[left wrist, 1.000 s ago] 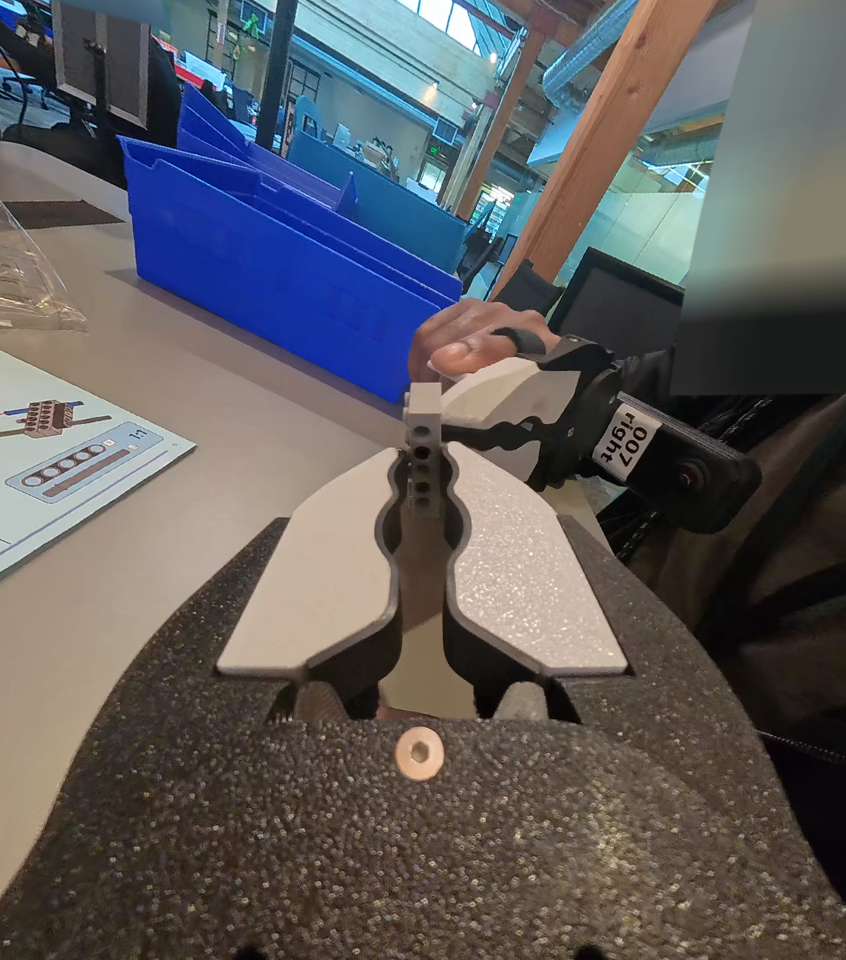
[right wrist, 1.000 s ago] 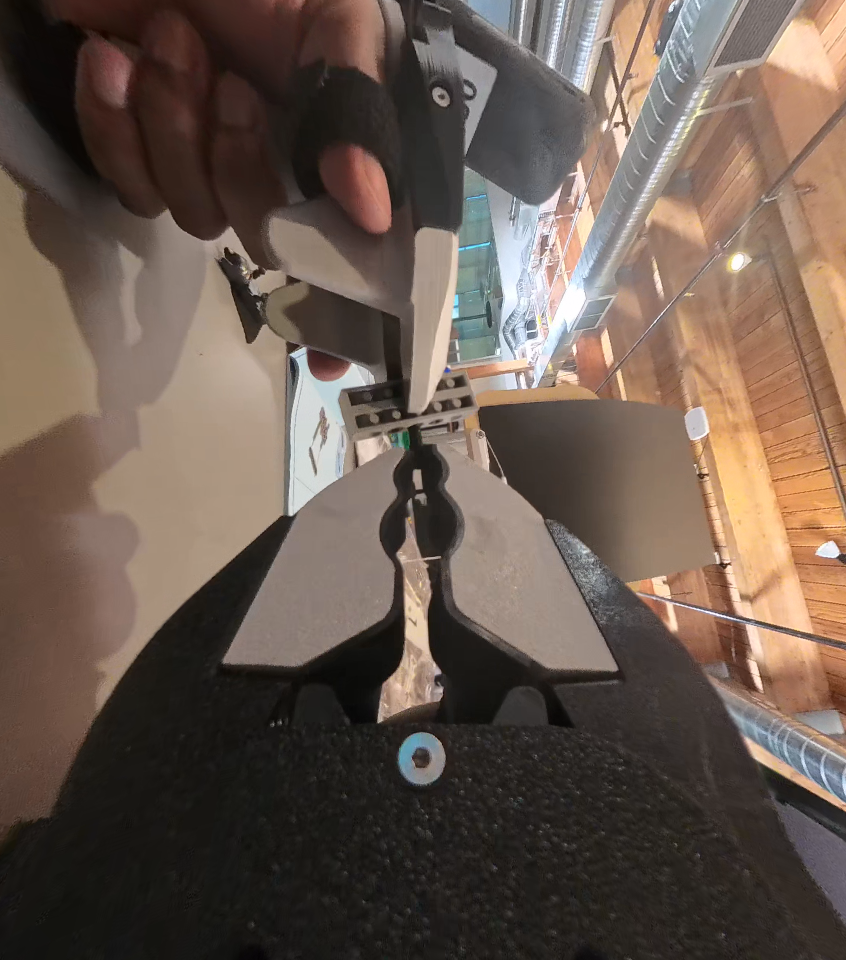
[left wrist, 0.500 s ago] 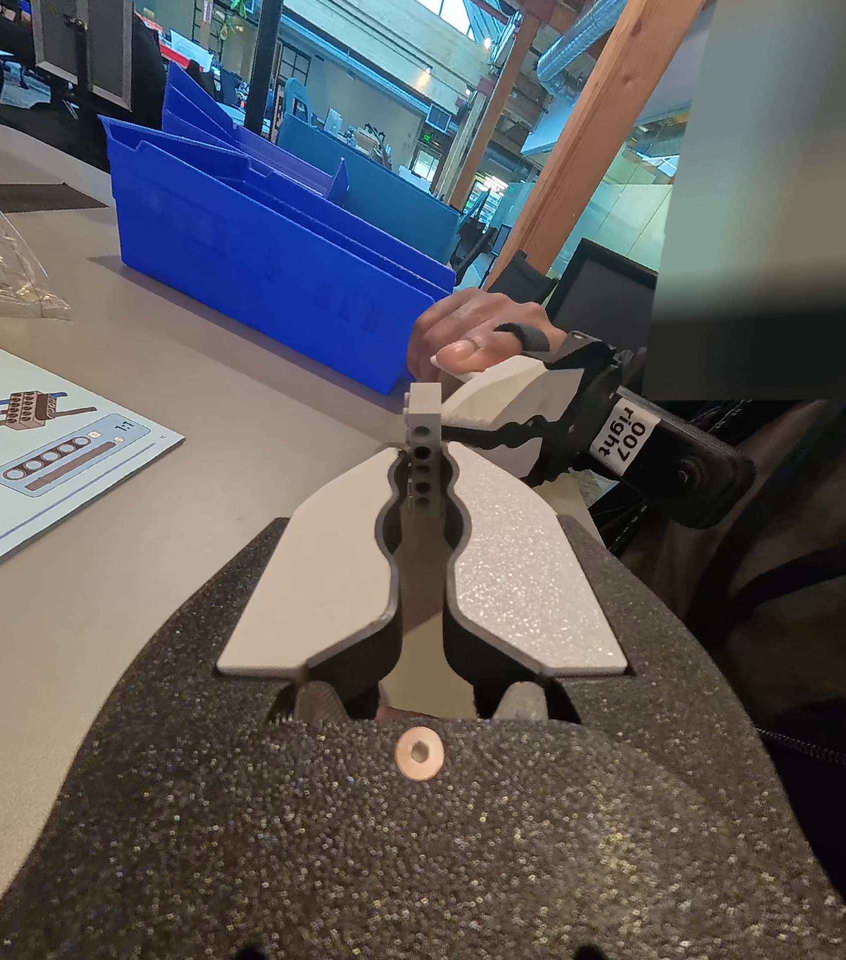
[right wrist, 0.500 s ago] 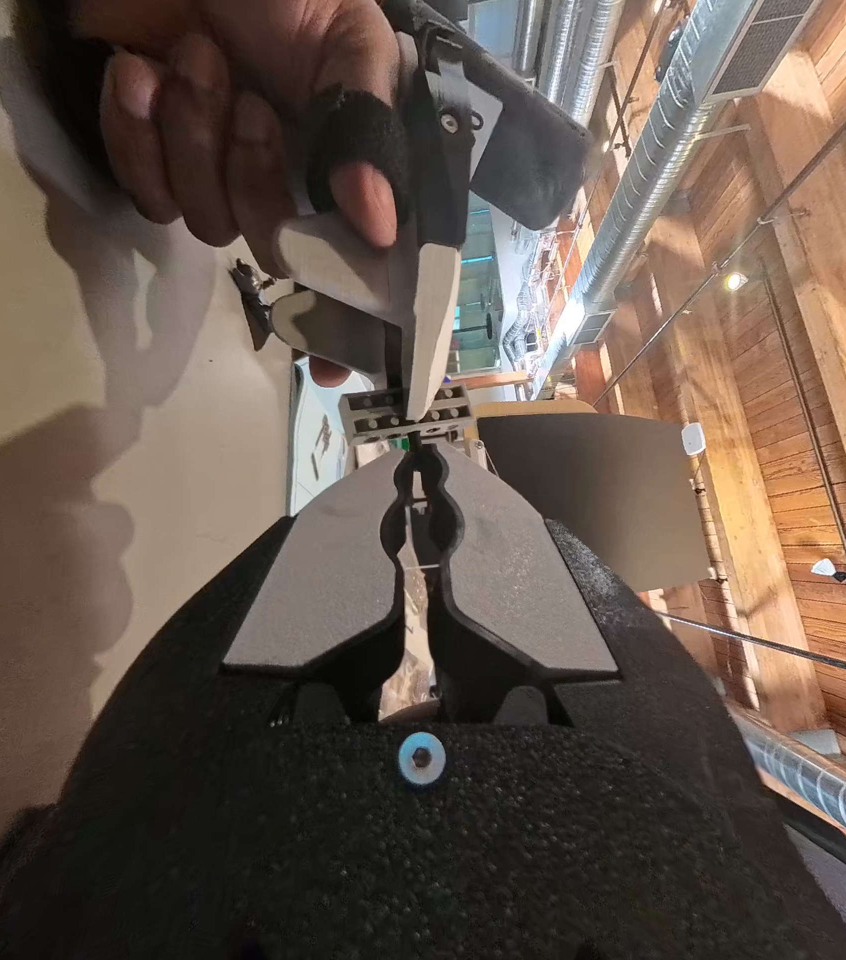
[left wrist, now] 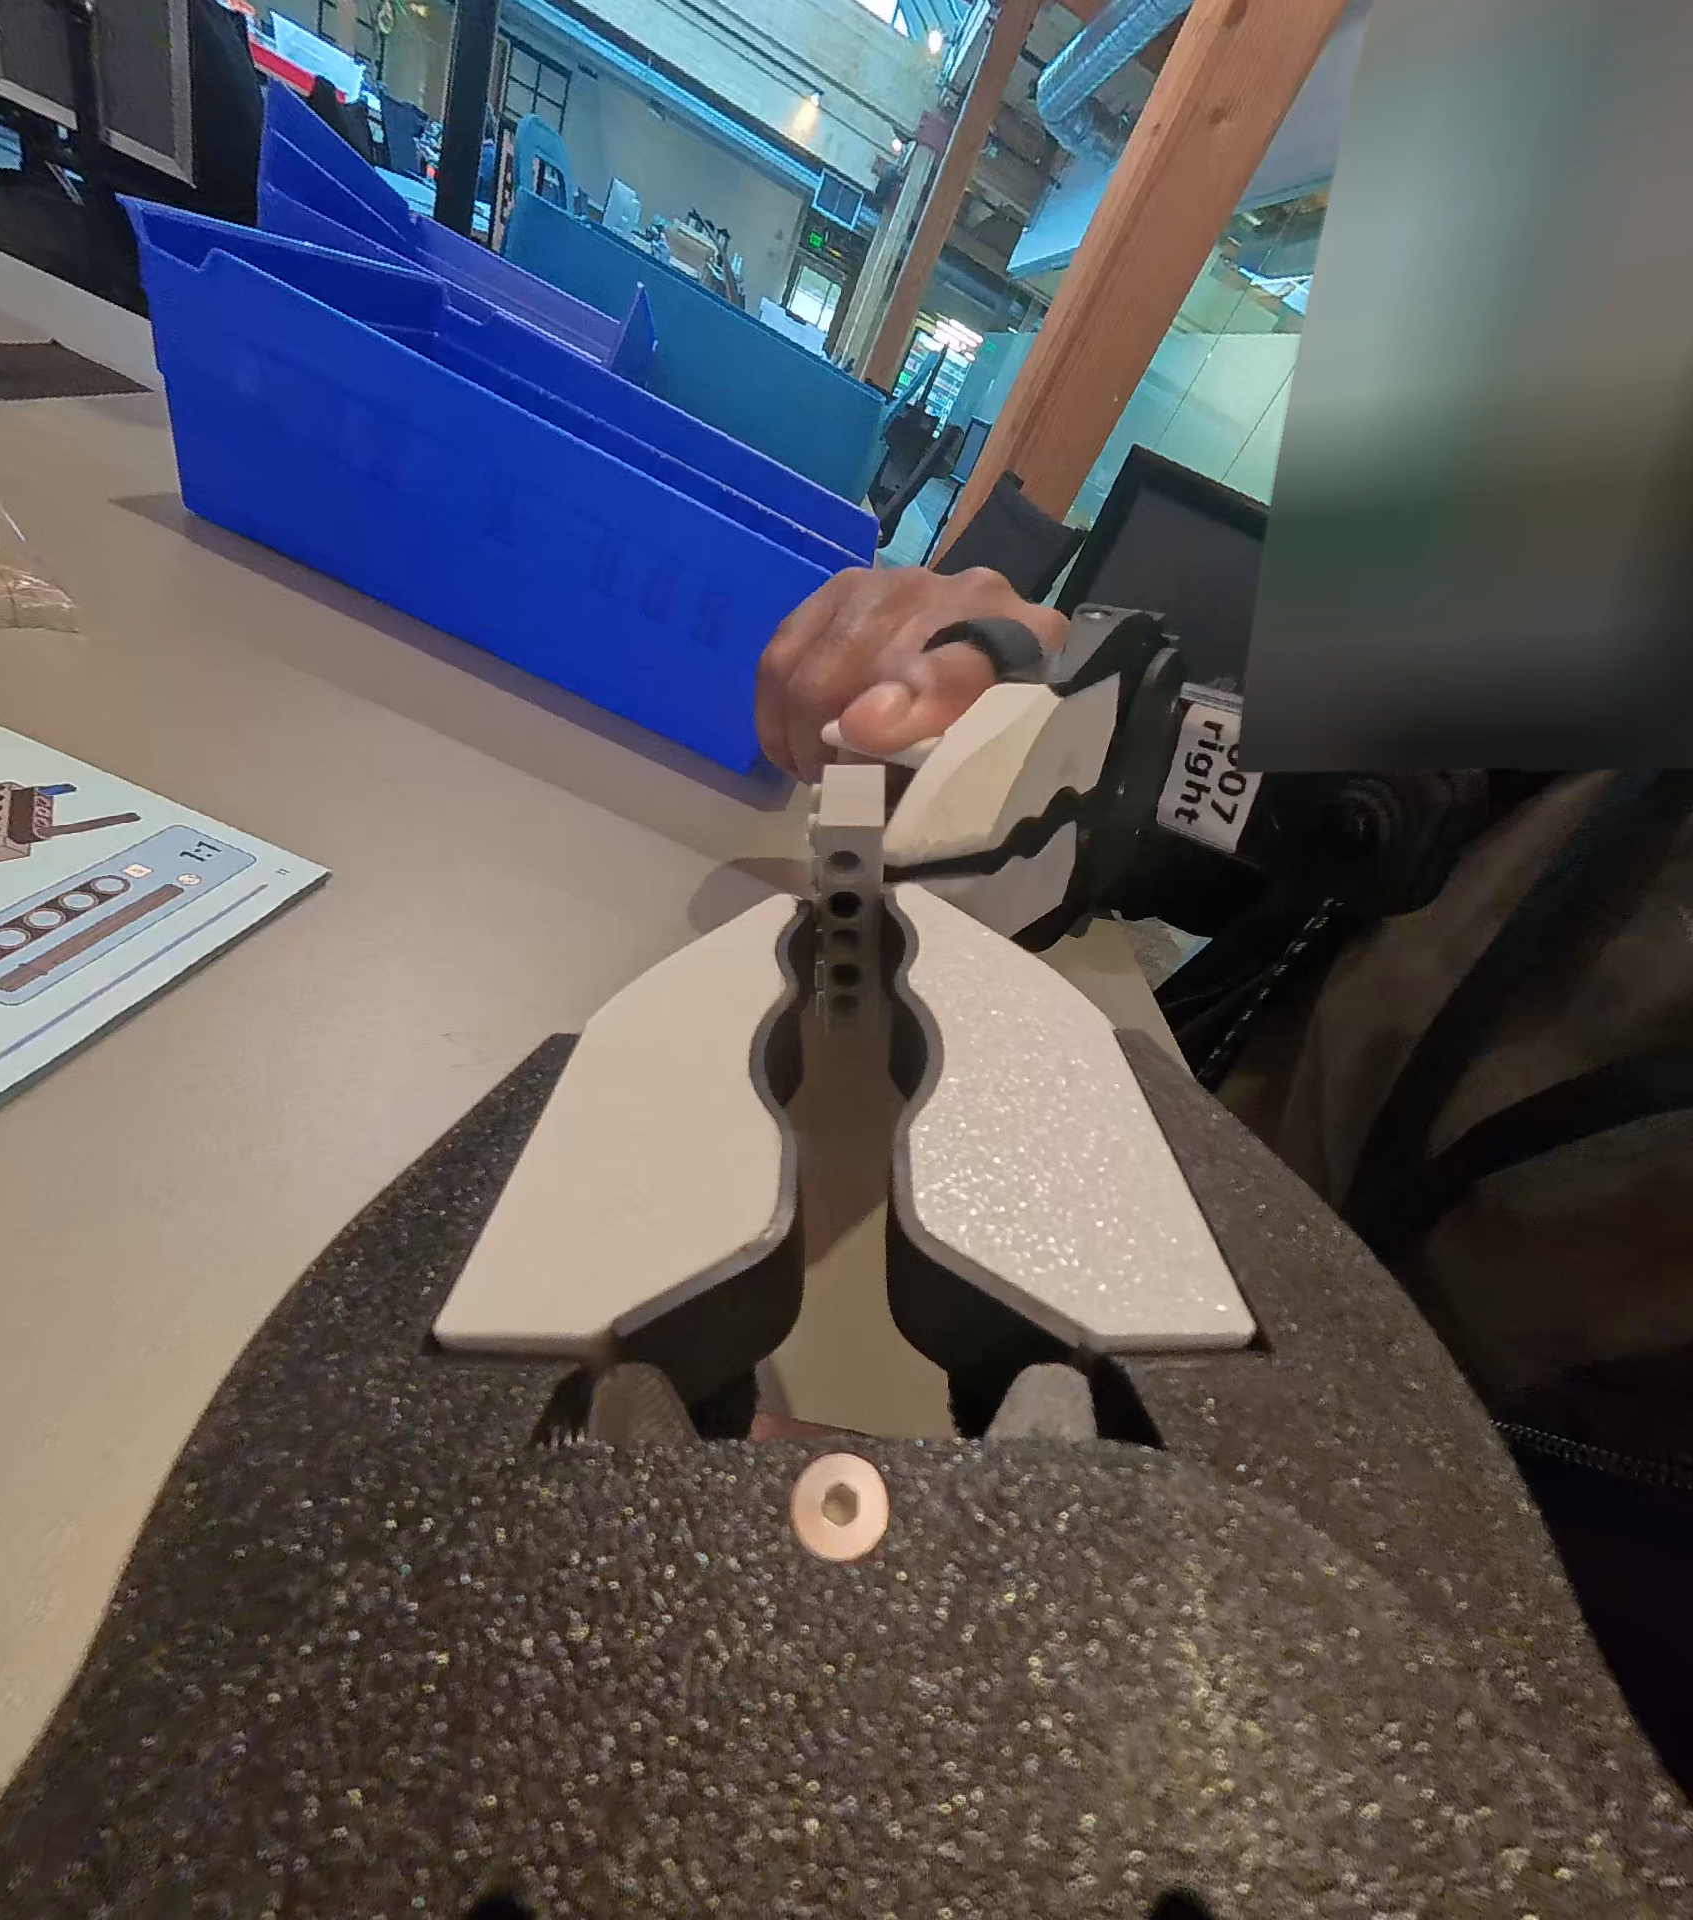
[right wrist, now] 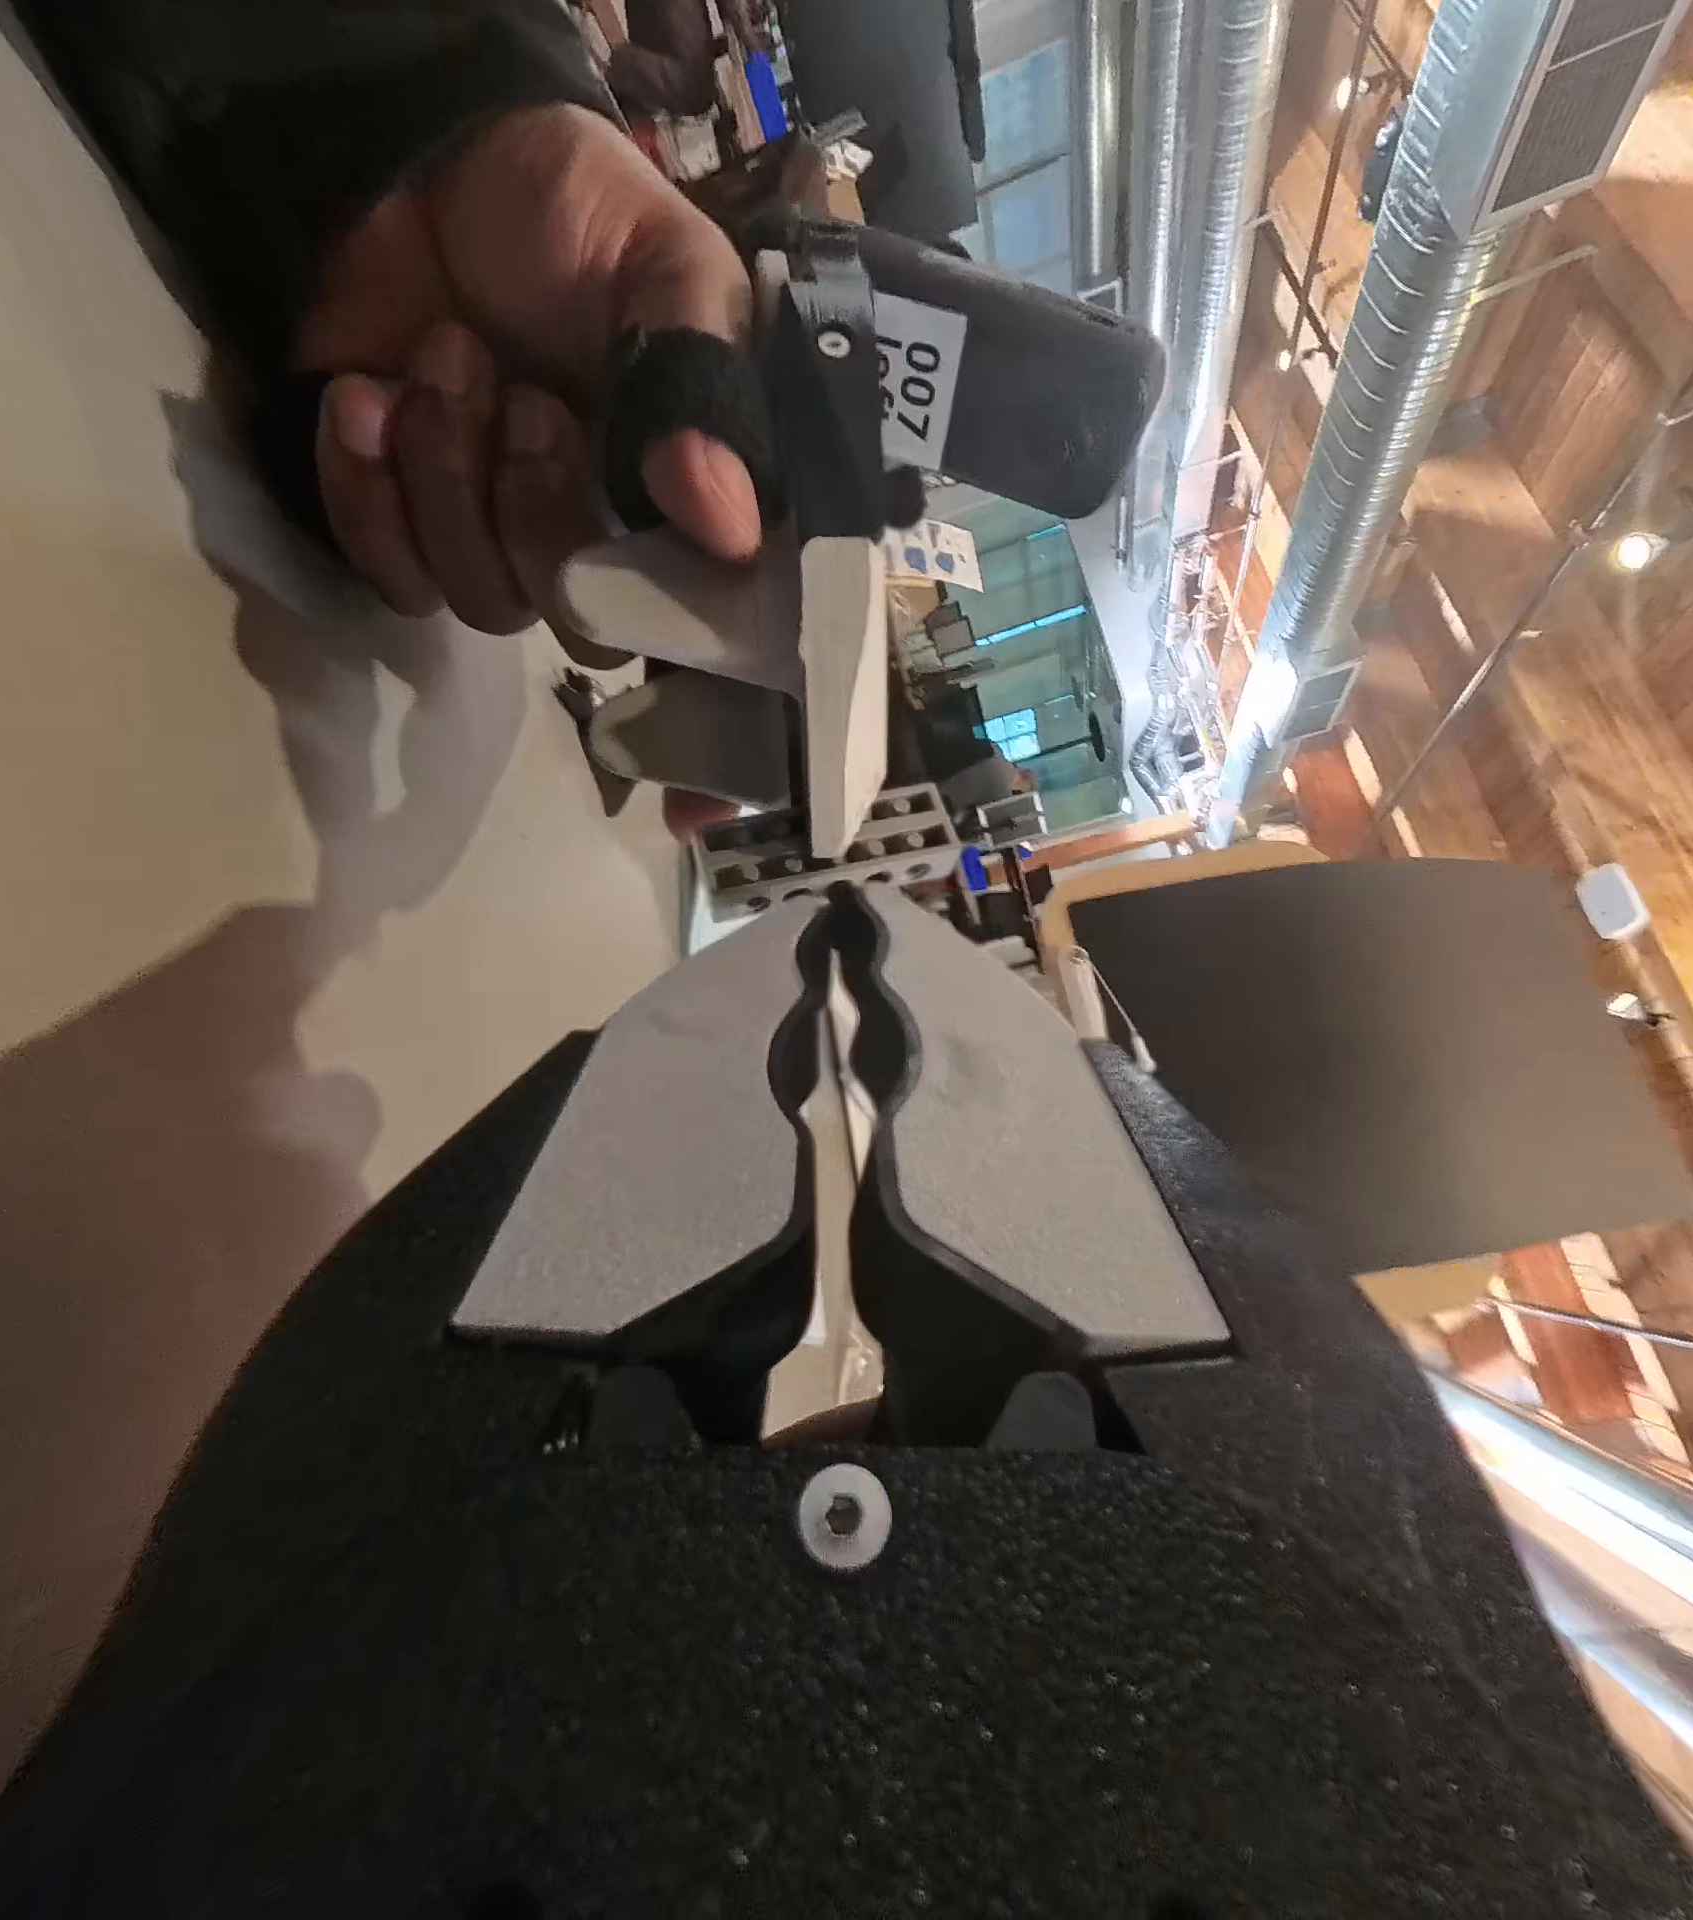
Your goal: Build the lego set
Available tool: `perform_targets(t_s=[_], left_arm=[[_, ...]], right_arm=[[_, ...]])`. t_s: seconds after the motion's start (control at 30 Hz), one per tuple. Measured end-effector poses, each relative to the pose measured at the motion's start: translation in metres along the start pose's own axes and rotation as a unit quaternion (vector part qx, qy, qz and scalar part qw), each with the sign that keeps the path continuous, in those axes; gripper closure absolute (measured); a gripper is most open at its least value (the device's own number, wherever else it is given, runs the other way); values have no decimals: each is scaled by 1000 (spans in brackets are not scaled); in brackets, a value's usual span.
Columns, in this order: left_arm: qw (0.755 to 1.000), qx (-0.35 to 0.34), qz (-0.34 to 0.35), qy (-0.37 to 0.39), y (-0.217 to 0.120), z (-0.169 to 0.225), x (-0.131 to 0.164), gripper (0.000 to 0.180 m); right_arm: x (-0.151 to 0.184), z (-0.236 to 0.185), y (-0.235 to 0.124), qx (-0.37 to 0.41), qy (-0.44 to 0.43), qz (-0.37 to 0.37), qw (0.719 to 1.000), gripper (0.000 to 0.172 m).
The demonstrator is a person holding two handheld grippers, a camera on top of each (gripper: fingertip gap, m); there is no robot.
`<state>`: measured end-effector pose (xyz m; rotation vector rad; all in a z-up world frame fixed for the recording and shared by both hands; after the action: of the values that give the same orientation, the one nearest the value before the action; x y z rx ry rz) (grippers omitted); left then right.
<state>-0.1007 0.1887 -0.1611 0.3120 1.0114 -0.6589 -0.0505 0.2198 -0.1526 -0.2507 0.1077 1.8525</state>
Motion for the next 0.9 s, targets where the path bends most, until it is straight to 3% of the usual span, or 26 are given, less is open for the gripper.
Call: perform_targets(t_s=[0.13,0.33,0.7,0.9], left_arm=[[1000,18,-9,3,1,4,2,169],[1000,5,-7,4,0,2,2,169],[1000,-12,9,1,-8,0,0,169],[1000,-21,17,3,-15,2,0,169]], right_arm=[[-6,-7,-2,-31,25,36,999,172],[-5,-13,-5,-59,35,35,997,172],[13,-12,-2,-81,102,-3,991,171],[47,3,3,-57,169,-76,981,171]])
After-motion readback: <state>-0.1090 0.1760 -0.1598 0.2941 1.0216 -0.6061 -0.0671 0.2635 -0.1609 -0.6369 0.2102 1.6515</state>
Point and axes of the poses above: each gripper's, where its closed fingertips meet, y out along the fingers, x out of its underside, z = x × y across the jaws, the point moved 3 cm from there along -y, back along the fingers, and after that the axes turned 6 degrees about -y, right-handed, at the moved point
